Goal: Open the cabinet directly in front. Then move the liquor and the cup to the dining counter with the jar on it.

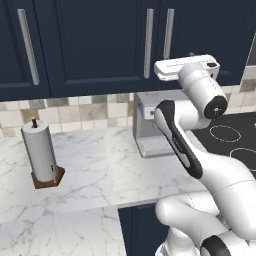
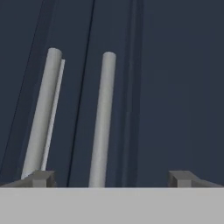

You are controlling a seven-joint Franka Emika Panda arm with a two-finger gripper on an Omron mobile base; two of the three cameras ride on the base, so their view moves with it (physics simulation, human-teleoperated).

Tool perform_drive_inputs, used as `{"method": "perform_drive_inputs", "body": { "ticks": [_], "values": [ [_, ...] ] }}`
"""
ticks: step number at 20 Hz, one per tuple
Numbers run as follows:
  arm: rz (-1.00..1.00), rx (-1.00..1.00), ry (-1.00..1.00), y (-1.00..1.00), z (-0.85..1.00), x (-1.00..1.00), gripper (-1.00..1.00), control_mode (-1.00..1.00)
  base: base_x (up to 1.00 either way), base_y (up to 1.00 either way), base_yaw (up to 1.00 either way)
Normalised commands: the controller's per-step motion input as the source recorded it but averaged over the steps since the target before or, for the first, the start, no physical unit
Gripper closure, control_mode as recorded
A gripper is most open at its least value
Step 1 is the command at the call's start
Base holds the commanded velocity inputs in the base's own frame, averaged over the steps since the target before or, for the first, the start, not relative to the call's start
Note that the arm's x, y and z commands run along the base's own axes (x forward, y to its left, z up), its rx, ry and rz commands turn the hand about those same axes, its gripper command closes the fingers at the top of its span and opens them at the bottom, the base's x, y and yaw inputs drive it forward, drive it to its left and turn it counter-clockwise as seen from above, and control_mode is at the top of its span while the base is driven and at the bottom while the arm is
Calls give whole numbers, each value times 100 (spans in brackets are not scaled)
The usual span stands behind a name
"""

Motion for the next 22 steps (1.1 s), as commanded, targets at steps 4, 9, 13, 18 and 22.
{"method": "perform_drive_inputs", "body": {
  "ticks": [4, 9, 13, 18, 22],
  "values": [
    [0, 0, 4, 0, 0, 67, -100, -100, 0, 0, 0],
    [0, 0, 0, 0, 0, 5, -100, -100, 0, 0, 0],
    [0, 0, 0, 0, 0, 0, -100, -100, 0, 0, 0],
    [0, 0, 0, 0, 0, 0, -100, -100, 0, 0, 0],
    [0, 0, 0, 11, 0, 3, -100, -100, 0, 0, 0]
  ]
}}
